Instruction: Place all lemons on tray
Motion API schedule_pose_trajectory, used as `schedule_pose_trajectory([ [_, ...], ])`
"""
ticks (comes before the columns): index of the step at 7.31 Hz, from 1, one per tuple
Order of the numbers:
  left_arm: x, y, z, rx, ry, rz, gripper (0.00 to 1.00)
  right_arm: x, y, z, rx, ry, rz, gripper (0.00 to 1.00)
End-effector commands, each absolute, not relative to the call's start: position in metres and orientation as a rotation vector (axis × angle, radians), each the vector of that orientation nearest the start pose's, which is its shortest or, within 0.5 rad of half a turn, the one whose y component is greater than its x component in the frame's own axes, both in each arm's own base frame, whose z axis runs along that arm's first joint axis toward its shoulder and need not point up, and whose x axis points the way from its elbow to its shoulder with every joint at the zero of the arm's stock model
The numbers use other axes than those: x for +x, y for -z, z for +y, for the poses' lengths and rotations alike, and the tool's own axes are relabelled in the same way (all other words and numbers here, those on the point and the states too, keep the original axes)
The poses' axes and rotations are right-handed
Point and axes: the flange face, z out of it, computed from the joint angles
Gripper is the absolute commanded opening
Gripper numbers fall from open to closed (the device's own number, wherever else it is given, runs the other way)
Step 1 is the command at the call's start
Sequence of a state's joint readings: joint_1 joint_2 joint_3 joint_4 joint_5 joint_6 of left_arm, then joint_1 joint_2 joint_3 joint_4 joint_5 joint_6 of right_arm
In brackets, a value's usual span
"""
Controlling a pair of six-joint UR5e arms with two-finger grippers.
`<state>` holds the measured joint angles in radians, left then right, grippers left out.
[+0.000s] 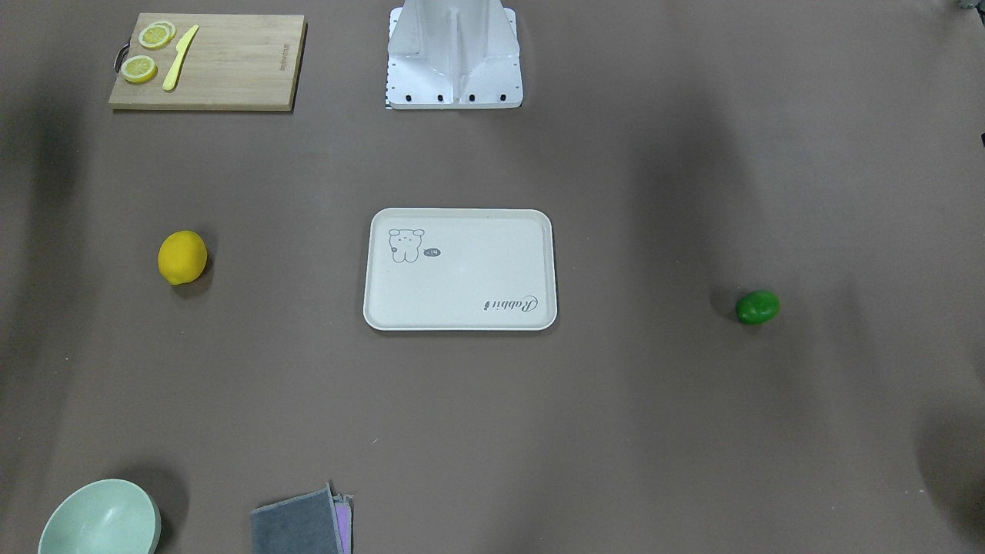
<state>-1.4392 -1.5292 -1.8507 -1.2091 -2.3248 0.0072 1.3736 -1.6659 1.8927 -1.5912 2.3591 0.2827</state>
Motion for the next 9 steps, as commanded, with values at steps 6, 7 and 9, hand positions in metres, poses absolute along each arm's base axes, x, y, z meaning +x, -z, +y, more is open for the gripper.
schedule_pose_trajectory([
  [6,0.169,-0.489,-0.548,-0.220,0.055,0.747,0.97,-0.225,-0.422,-0.475,-0.067,0.066,-0.850,0.99],
  [7,0.192,-0.487,-0.559,-0.260,0.059,0.765,0.97,-0.235,-0.425,-0.472,-0.076,0.082,-0.843,0.99],
  [9,0.219,-0.501,-0.571,-0.248,0.092,0.783,0.97,-0.251,-0.434,-0.478,-0.077,0.097,-0.825,0.99],
])
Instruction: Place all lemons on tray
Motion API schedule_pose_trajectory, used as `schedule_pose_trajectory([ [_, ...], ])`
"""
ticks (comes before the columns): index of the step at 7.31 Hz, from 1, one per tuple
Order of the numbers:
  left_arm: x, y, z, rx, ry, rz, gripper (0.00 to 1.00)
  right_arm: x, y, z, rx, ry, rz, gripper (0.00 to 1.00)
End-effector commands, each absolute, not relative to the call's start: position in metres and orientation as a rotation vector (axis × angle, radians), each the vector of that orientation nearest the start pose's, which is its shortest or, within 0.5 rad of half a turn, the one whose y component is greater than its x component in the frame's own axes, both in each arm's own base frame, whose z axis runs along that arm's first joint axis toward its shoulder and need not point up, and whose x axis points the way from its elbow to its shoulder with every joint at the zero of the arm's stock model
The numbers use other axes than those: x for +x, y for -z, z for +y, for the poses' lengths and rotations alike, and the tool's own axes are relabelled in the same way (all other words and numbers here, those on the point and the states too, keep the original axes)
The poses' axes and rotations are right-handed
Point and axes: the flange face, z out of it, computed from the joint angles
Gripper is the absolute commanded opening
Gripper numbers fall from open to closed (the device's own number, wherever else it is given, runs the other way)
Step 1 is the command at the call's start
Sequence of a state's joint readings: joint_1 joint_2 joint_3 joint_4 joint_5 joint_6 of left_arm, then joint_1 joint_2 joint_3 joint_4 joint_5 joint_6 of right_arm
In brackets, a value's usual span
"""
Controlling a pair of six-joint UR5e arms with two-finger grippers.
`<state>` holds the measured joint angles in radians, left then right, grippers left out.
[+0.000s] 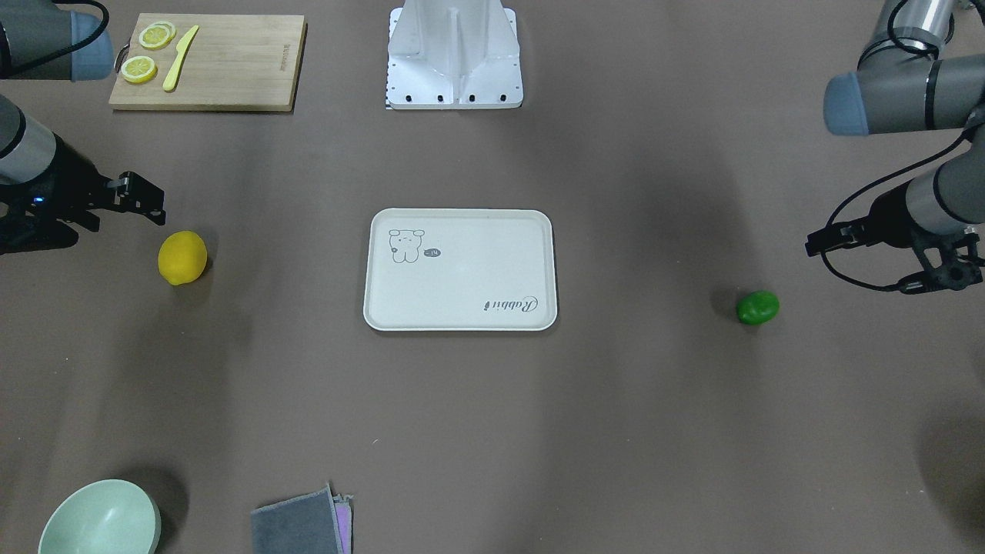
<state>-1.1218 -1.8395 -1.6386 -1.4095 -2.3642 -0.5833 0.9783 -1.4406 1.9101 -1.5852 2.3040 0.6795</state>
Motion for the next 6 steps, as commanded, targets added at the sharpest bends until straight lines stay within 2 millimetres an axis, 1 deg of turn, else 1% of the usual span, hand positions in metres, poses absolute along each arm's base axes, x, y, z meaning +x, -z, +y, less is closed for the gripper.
schedule_pose_trajectory([
  [1,0.229,-0.501,-0.583,-0.239,0.115,0.795,0.97,-0.258,-0.454,-0.488,-0.046,0.107,-0.836,0.98],
  [2,0.240,-0.496,-0.595,-0.252,0.139,0.791,0.97,-0.262,-0.469,-0.494,-0.020,0.116,-0.854,0.99],
  [3,0.260,-0.494,-0.592,-0.269,0.152,0.791,0.97,-0.266,-0.469,-0.494,-0.025,0.110,-0.854,0.99],
  [4,0.266,-0.496,-0.601,-0.258,0.187,0.806,0.97,-0.277,-0.470,-0.489,-0.040,0.107,-0.851,0.98],
  [5,0.294,-0.499,-0.602,-0.266,0.201,0.811,0.97,-0.290,-0.466,-0.491,-0.034,0.115,-0.841,0.98],
  [6,0.309,-0.503,-0.596,-0.264,0.195,0.820,0.97,-0.298,-0.468,-0.493,-0.042,0.122,-0.836,0.98],
])
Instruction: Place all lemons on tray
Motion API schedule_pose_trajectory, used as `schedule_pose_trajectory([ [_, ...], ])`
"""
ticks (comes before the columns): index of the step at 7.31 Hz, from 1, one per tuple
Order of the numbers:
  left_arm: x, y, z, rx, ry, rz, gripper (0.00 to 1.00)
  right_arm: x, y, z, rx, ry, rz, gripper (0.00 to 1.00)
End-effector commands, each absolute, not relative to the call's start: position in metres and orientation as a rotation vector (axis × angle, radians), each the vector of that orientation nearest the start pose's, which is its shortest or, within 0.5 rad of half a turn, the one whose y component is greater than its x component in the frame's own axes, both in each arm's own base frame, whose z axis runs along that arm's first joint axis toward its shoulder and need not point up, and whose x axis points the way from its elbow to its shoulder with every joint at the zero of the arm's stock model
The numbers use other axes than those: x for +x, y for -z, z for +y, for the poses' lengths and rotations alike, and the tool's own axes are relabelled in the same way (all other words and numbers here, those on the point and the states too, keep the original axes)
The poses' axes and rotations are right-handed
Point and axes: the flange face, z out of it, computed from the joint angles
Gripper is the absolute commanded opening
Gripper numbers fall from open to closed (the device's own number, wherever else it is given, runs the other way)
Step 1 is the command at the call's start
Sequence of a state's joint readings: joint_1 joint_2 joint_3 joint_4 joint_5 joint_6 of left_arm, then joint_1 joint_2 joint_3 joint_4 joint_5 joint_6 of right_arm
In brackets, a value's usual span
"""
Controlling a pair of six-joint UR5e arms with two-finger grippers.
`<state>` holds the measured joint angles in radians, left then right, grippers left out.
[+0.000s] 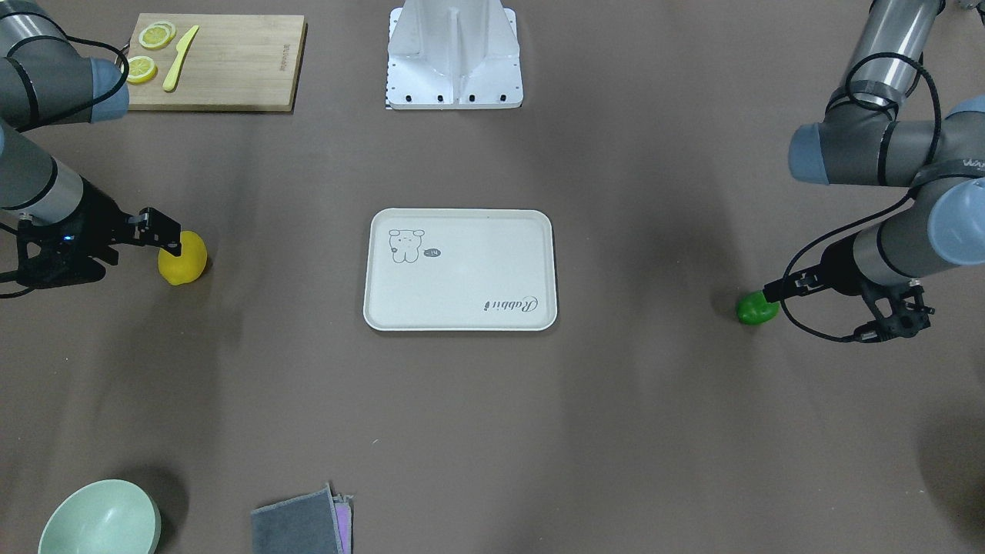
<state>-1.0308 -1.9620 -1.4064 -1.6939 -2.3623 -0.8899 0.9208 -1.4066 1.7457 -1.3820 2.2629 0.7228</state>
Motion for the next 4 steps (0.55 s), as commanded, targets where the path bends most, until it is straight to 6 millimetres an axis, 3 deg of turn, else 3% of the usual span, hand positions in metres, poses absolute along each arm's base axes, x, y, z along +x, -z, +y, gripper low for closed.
schedule_pose_trajectory([
  [1,0.312,-0.505,-0.596,-0.261,0.192,0.818,0.97,-0.302,-0.470,-0.491,-0.042,0.127,-0.831,0.98],
  [4,0.320,-0.511,-0.589,-0.227,0.171,0.809,0.91,-0.316,-0.477,-0.485,-0.043,0.143,-0.804,0.98],
])
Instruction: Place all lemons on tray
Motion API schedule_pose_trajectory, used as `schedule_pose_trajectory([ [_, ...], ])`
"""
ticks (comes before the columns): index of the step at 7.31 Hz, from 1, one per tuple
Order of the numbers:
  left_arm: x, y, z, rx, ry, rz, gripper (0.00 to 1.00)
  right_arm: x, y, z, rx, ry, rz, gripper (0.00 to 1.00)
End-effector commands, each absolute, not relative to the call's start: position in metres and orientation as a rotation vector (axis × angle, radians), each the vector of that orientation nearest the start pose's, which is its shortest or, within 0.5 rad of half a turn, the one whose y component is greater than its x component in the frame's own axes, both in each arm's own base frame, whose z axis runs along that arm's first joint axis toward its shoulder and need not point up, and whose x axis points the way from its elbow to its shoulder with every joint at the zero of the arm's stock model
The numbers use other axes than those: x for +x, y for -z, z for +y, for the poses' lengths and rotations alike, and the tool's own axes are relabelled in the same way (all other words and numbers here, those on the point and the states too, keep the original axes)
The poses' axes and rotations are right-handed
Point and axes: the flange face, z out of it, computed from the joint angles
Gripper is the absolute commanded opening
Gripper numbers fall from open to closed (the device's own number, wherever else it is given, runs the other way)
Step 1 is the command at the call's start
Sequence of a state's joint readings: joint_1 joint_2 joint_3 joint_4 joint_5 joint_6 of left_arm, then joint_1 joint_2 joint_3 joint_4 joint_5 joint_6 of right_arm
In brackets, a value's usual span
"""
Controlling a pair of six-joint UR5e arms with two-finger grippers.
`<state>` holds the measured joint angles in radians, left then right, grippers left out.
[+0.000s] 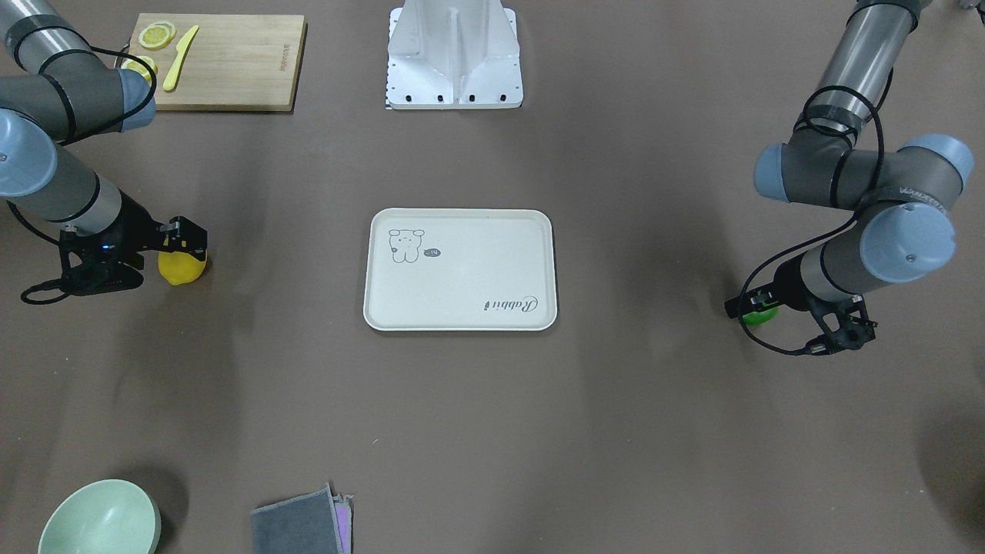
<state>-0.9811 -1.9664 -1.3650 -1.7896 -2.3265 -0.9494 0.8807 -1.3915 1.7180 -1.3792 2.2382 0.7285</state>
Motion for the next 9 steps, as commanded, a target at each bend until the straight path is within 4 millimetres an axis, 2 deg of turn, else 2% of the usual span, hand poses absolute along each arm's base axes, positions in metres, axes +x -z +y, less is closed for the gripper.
schedule_pose_trajectory([
  [1,0.322,-0.513,-0.588,-0.213,0.165,0.806,0.78,-0.321,-0.482,-0.483,-0.050,0.147,-0.793,0.98],
  [3,0.321,-0.508,-0.588,-0.200,0.158,0.812,0.28,-0.324,-0.489,-0.482,-0.056,0.149,-0.782,0.98],
  [4,0.321,-0.506,-0.588,-0.200,0.159,0.813,0.23,-0.327,-0.493,-0.481,-0.066,0.151,-0.778,0.98],
  [5,0.315,-0.497,-0.589,-0.195,0.162,0.826,0.23,-0.330,-0.499,-0.481,-0.077,0.152,-0.770,0.97],
  [6,0.302,-0.494,-0.588,-0.189,0.171,0.835,0.17,-0.336,-0.505,-0.481,-0.088,0.157,-0.764,0.96],
  [7,0.296,-0.494,-0.582,-0.206,0.168,0.855,0.00,-0.339,-0.504,-0.481,-0.093,0.159,-0.764,0.87],
  [9,0.267,-0.468,-0.588,-0.202,0.188,0.875,0.00,-0.339,-0.496,-0.478,-0.104,0.167,-0.793,0.20],
])
